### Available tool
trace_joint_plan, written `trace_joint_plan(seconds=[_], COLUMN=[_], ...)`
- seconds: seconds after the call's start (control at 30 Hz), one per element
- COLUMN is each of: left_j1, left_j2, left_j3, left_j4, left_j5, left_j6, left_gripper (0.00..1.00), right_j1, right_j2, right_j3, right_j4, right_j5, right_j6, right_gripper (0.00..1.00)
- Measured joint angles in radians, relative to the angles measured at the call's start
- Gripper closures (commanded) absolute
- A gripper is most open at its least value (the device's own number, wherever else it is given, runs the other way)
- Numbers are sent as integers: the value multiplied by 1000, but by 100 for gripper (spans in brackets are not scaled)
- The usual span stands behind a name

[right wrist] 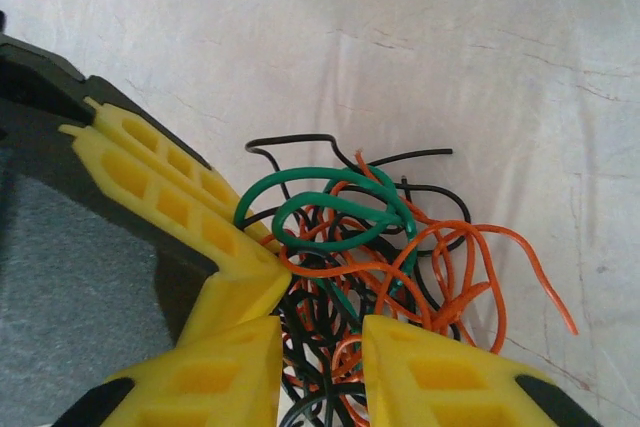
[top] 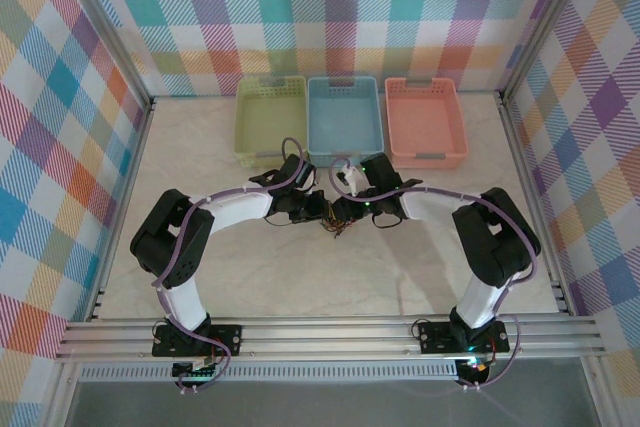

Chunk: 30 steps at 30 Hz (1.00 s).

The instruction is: Untangle the cables

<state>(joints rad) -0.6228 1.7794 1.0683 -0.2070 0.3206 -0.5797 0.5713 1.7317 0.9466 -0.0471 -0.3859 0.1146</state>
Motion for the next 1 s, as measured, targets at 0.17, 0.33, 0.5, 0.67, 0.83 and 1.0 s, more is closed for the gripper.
trace_joint_plan(seconds=[0.17,0.33,0.5,0.67,0.83,1.0], left_j1=[3,5,5,5,5,5], left_j2=[-6,-19,-19,-19,-19,-19], left_j3=[-11,-30,-31,-31,-31,-31], left_j4=[6,20,24,25,26,26], left_j5=[-8,-16,-16,-17,-18,-18], left_j6=[-5,-11,-11,-12,-16,-19], left_gripper=[89,90,90,90,90,90], right_j1=[0,0,0,0,0,0], right_j2=[19,23,23,23,23,-2], right_j3=[19,24,24,24,24,-3], right_j4=[-24,-31,-34,-34,-33,-6], right_j5=[3,3,2,-1,0,15], right_j6=[-1,-4,-6,-12,-18,-18], right_gripper=[67,74,83,86,94,100])
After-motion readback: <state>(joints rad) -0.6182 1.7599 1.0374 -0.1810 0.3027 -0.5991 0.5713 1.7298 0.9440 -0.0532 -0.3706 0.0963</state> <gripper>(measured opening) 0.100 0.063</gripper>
